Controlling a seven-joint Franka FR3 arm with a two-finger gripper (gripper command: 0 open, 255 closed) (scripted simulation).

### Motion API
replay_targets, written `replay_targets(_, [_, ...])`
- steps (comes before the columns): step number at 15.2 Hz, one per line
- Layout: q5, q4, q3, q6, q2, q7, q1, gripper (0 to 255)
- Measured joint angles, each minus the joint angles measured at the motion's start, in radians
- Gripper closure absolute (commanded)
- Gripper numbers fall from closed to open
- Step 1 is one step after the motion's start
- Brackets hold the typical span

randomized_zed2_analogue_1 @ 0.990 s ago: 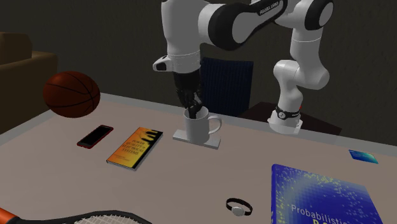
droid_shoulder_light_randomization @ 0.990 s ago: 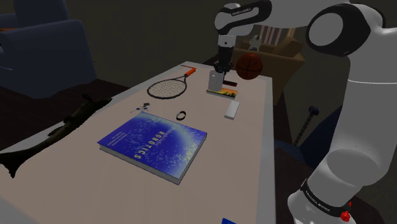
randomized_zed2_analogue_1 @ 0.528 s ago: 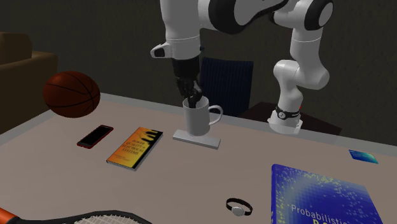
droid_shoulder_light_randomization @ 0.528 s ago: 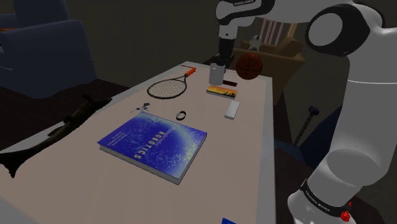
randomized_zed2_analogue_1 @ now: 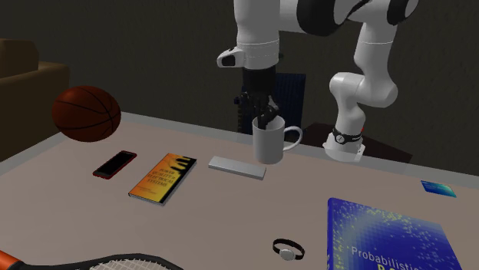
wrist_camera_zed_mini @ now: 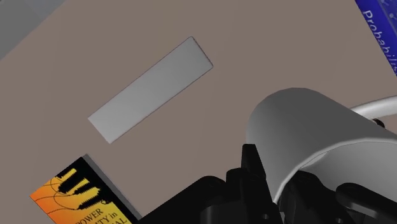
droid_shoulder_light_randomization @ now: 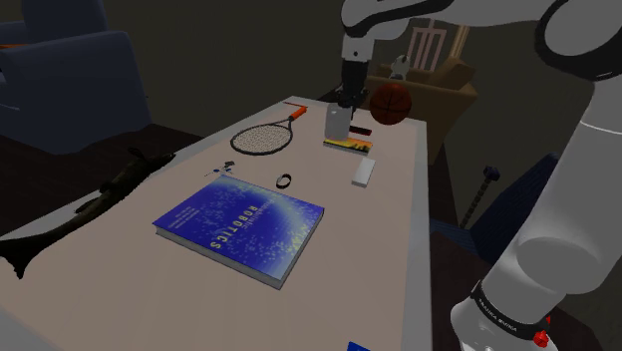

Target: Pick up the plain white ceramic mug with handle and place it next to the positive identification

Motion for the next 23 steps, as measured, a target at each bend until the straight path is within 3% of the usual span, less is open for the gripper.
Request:
replay_targets(10, [0.001,-0.322,0.099,0.061,-0.269,0.191,0.096,255])
replay_targets(23, [0.082,-0.542,0.271,0.071,-0.498,0.451,0.216,255])
